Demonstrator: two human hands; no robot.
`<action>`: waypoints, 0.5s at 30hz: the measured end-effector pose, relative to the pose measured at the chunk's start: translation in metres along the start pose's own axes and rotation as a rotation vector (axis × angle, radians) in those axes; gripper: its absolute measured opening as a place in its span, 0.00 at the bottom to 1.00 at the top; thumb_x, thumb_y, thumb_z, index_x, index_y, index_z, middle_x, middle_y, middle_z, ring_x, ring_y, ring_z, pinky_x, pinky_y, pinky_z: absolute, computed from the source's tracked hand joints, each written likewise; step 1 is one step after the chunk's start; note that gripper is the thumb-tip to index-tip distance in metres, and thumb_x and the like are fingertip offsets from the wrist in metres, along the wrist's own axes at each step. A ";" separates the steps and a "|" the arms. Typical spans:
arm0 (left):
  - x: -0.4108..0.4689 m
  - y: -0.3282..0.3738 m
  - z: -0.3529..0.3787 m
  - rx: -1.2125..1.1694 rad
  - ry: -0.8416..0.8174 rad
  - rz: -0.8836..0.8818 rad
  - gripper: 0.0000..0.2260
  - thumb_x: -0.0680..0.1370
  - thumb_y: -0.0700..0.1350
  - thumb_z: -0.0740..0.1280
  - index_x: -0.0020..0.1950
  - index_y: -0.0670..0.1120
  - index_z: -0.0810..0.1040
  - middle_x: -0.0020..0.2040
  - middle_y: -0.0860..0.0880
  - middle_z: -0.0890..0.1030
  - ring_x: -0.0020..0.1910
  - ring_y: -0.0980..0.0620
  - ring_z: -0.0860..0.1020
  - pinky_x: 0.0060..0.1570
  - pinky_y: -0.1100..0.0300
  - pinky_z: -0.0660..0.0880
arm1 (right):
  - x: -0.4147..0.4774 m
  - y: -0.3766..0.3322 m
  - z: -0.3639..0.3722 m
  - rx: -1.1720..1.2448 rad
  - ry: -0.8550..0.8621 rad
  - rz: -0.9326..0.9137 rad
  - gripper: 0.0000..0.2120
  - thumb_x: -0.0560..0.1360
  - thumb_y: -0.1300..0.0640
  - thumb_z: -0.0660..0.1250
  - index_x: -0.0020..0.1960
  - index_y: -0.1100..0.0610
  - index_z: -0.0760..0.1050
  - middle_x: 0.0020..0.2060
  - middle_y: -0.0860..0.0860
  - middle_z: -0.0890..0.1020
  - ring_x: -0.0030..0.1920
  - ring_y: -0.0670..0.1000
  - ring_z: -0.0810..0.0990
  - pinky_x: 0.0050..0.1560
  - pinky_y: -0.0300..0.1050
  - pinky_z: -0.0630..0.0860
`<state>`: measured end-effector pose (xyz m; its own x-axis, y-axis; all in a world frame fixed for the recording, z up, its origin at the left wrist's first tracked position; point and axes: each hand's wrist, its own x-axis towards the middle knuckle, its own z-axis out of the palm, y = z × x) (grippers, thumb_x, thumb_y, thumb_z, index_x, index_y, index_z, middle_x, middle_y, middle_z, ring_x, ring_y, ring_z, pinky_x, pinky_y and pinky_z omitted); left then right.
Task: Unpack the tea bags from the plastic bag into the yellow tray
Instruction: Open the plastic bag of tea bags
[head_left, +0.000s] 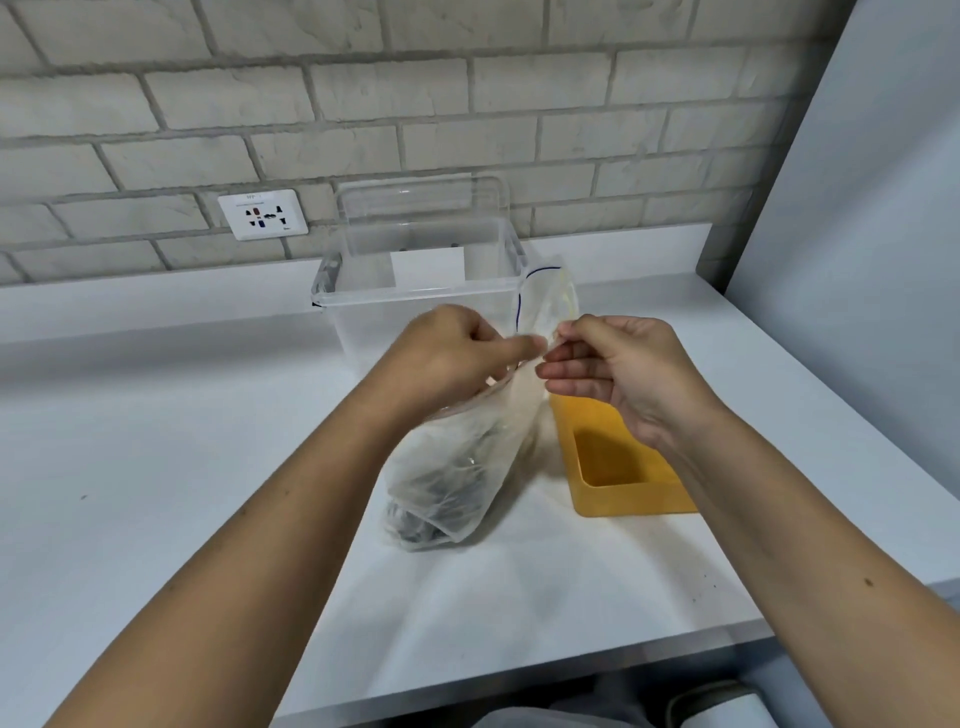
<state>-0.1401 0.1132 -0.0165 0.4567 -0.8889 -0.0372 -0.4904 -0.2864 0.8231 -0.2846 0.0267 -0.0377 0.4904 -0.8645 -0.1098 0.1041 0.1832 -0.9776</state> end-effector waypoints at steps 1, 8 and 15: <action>-0.002 0.000 0.002 0.032 -0.024 0.001 0.15 0.73 0.55 0.74 0.43 0.42 0.83 0.36 0.51 0.84 0.31 0.55 0.80 0.37 0.60 0.77 | 0.000 0.000 0.002 0.006 0.005 -0.009 0.07 0.76 0.63 0.67 0.43 0.67 0.78 0.33 0.60 0.82 0.32 0.55 0.84 0.36 0.45 0.84; -0.003 -0.010 0.012 -0.444 -0.044 -0.079 0.10 0.79 0.42 0.69 0.48 0.34 0.82 0.39 0.38 0.84 0.33 0.50 0.80 0.34 0.63 0.79 | -0.008 0.015 0.006 -0.078 -0.048 0.005 0.09 0.75 0.60 0.71 0.44 0.66 0.80 0.34 0.59 0.82 0.34 0.54 0.83 0.35 0.45 0.83; 0.009 -0.030 -0.019 -0.869 0.110 -0.155 0.09 0.83 0.41 0.62 0.45 0.41 0.77 0.34 0.48 0.83 0.36 0.49 0.83 0.37 0.61 0.81 | -0.008 0.006 -0.015 -0.022 0.037 0.021 0.08 0.76 0.60 0.69 0.46 0.67 0.78 0.34 0.58 0.82 0.34 0.55 0.83 0.37 0.48 0.83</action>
<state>-0.1072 0.1207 -0.0306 0.5616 -0.8105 -0.1666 0.2995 0.0115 0.9540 -0.3006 0.0280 -0.0451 0.4599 -0.8774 -0.1369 0.0748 0.1919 -0.9786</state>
